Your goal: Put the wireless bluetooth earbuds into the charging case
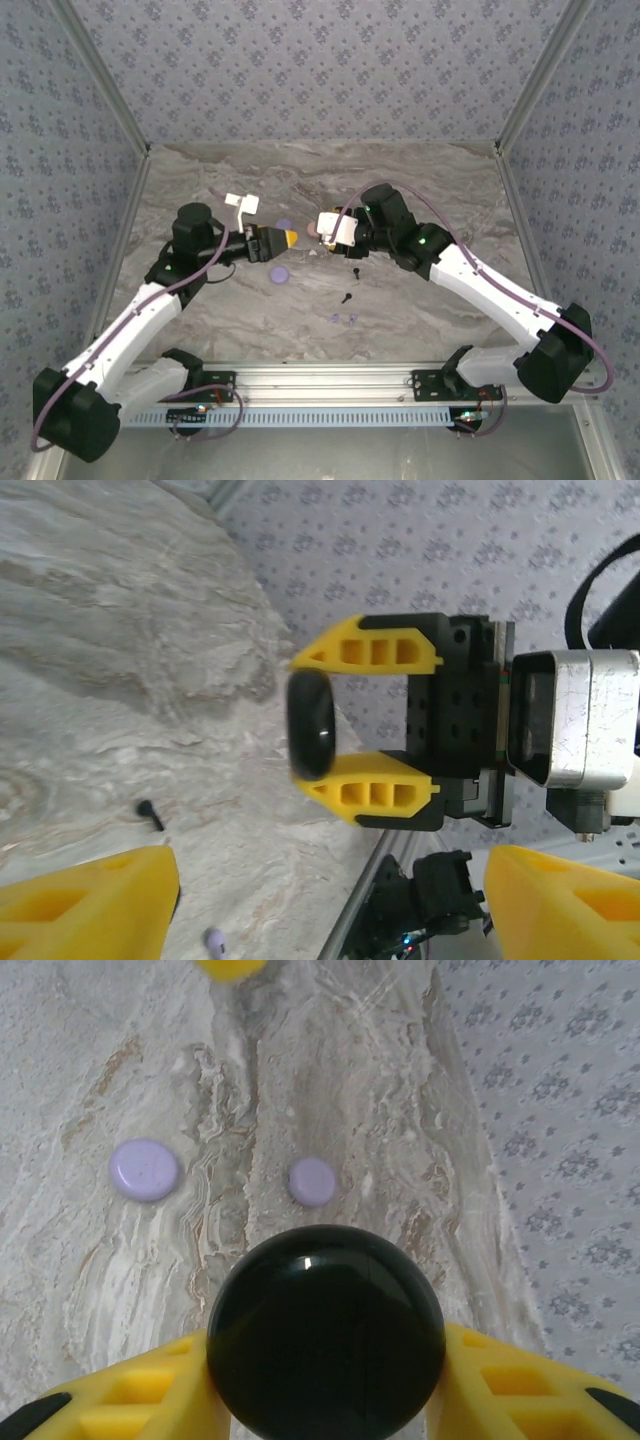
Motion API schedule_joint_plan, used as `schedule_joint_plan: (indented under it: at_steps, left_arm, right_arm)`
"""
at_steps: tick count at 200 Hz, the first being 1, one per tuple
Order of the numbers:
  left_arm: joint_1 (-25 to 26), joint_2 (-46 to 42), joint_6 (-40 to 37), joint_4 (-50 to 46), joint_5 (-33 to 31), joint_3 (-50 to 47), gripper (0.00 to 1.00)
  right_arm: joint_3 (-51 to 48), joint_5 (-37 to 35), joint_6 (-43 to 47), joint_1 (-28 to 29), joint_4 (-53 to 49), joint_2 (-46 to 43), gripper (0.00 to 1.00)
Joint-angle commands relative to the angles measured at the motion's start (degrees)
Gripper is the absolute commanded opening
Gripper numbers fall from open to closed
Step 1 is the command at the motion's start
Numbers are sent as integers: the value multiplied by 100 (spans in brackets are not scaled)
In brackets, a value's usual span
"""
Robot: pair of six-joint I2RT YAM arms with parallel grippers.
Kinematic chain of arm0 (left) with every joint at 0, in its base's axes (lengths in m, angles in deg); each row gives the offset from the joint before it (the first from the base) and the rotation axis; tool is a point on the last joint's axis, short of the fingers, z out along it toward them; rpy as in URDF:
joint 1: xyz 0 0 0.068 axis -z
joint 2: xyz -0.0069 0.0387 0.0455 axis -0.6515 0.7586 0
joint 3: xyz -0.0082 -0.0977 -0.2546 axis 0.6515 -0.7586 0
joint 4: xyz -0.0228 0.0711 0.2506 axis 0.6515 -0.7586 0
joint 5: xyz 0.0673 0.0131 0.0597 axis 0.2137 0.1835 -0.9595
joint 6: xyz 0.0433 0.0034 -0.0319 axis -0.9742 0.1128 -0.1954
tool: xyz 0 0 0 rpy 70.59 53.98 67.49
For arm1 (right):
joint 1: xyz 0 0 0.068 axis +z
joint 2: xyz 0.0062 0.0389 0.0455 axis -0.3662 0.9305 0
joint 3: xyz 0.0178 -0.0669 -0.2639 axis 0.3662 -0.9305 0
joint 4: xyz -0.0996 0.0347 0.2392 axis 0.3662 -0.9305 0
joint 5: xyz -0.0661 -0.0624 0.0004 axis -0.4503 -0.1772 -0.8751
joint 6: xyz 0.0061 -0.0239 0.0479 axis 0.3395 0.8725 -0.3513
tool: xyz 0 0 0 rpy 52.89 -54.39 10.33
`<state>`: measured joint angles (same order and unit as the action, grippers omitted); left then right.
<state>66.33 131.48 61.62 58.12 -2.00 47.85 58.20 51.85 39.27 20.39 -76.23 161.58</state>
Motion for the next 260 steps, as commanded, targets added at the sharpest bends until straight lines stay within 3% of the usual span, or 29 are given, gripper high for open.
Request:
schedule_joint_plan:
  at_steps: [1,71,260]
  left_arm:
    - [251,313,37,621,-186,110,76]
    - [676,909,349,1443,-672,110,66]
    - [875,1484,348,1638,-758,269,39]
  right_arm:
    - [39,56,-142,-19,205,-156,49]
    - [0,55,-224,16,275,-145,49]
    - [121,236,-407,168,283,149,50]
